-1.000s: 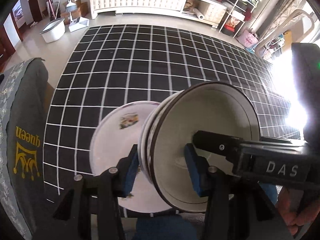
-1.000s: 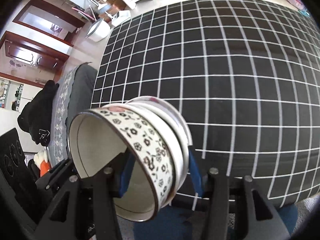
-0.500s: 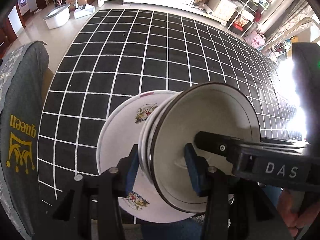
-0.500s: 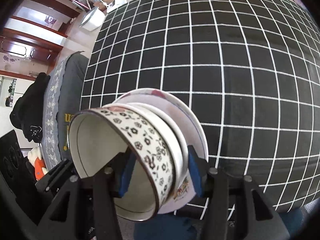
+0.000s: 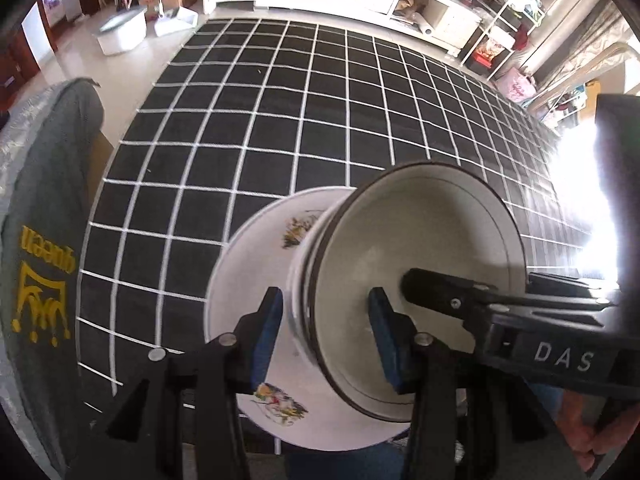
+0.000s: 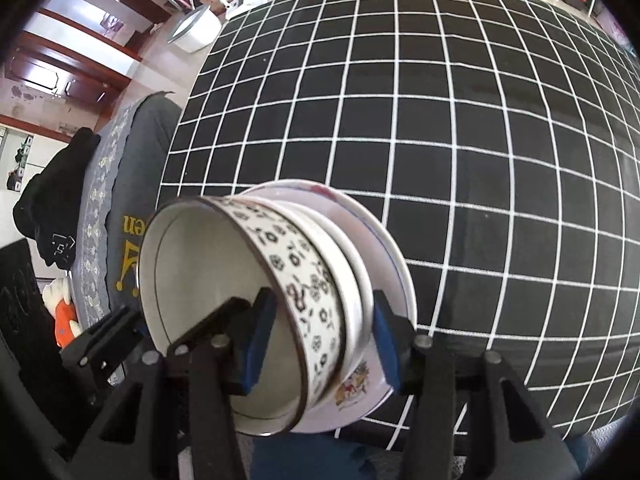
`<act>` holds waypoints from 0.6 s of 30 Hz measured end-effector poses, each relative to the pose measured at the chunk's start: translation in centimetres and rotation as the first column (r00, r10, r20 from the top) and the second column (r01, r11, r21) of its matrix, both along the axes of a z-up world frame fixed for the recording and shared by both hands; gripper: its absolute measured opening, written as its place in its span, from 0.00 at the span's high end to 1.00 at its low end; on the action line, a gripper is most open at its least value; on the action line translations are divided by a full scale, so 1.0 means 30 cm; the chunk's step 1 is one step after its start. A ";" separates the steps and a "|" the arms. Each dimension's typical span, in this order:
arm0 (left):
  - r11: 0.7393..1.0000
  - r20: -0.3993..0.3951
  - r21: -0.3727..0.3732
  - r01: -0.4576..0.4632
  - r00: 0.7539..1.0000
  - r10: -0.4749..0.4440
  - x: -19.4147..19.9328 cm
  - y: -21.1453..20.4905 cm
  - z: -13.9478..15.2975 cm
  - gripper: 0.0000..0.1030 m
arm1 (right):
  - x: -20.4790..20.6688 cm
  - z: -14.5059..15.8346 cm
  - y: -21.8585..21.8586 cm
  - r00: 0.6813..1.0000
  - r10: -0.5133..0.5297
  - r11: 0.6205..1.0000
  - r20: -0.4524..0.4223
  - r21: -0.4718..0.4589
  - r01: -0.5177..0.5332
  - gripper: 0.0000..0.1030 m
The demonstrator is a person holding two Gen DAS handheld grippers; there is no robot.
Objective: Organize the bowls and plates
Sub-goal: 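Lower the bowl stack onto the plates and open the left gripper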
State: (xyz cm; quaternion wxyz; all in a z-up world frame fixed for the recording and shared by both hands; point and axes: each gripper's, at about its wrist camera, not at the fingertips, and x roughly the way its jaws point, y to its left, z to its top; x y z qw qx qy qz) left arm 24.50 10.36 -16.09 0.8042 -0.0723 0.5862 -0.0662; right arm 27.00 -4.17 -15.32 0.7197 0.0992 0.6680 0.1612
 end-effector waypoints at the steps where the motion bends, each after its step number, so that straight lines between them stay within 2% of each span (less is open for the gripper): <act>1: 1.000 0.004 0.008 -0.003 1.000 0.003 -0.001 0.002 0.001 0.59 | -0.001 0.009 -0.004 1.000 -0.001 1.000 0.022 -0.015 0.001 0.49; 3: 1.000 0.006 0.012 -0.011 1.000 0.011 -0.005 0.013 0.004 0.59 | -0.004 0.025 -0.012 0.998 0.013 0.999 0.063 -0.048 -0.010 0.49; 9: 0.998 0.023 0.002 -0.057 0.998 0.057 -0.022 0.067 0.028 0.59 | -0.026 0.049 -0.063 0.994 0.009 1.000 0.106 -0.016 -0.007 0.48; 15: 0.996 0.142 0.063 -0.060 0.989 0.050 -0.098 0.035 0.142 0.59 | -0.101 0.141 -0.116 0.979 -0.019 0.999 0.205 0.036 0.012 0.48; 18: 0.995 0.213 0.087 -0.056 0.976 0.037 -0.150 -0.001 0.215 0.59 | -0.155 0.212 -0.139 0.958 -0.018 1.000 0.286 0.016 0.014 0.48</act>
